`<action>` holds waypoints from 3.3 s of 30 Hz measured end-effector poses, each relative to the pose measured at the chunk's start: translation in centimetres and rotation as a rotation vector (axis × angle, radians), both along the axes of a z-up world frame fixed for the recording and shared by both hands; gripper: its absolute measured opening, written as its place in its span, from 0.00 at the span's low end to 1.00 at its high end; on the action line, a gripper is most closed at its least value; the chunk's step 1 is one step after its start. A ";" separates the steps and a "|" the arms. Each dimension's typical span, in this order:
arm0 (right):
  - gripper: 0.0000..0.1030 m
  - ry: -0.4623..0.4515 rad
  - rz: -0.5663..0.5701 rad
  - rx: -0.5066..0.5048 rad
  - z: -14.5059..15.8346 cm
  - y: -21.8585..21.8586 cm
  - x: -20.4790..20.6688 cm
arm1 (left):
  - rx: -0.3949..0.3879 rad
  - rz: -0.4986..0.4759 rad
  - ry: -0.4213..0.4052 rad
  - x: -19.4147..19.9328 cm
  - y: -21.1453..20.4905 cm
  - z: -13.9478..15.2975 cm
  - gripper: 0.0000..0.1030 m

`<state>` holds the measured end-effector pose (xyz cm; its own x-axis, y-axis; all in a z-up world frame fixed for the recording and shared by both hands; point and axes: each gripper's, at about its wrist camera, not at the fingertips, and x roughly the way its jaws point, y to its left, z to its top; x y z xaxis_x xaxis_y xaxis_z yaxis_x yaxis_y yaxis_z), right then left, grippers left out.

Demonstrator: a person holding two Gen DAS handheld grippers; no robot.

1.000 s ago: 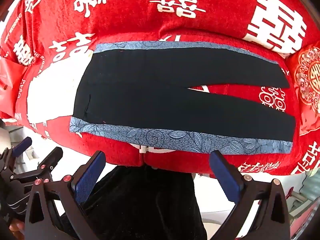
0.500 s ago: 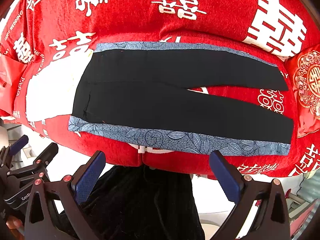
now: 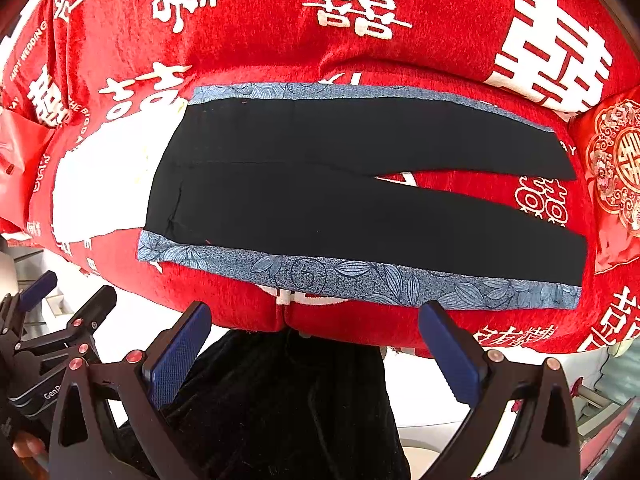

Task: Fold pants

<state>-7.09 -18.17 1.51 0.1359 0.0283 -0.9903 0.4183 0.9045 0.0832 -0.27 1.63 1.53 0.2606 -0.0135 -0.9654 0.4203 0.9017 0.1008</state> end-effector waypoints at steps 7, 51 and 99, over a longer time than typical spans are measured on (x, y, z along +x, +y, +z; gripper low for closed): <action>1.00 0.000 -0.005 0.006 -0.1 0.0 -0.1 | 0.005 0.003 -0.003 0.0 -0.1 0.1 1.00; 1.00 -0.032 -0.108 0.156 -5.5 -7.6 -2.0 | 0.075 0.046 0.100 0.0 -3.6 -3.8 1.00; 1.00 -0.310 -0.501 0.712 -25.7 -5.7 -6.9 | -0.450 0.220 0.330 5.2 5.8 -21.9 1.00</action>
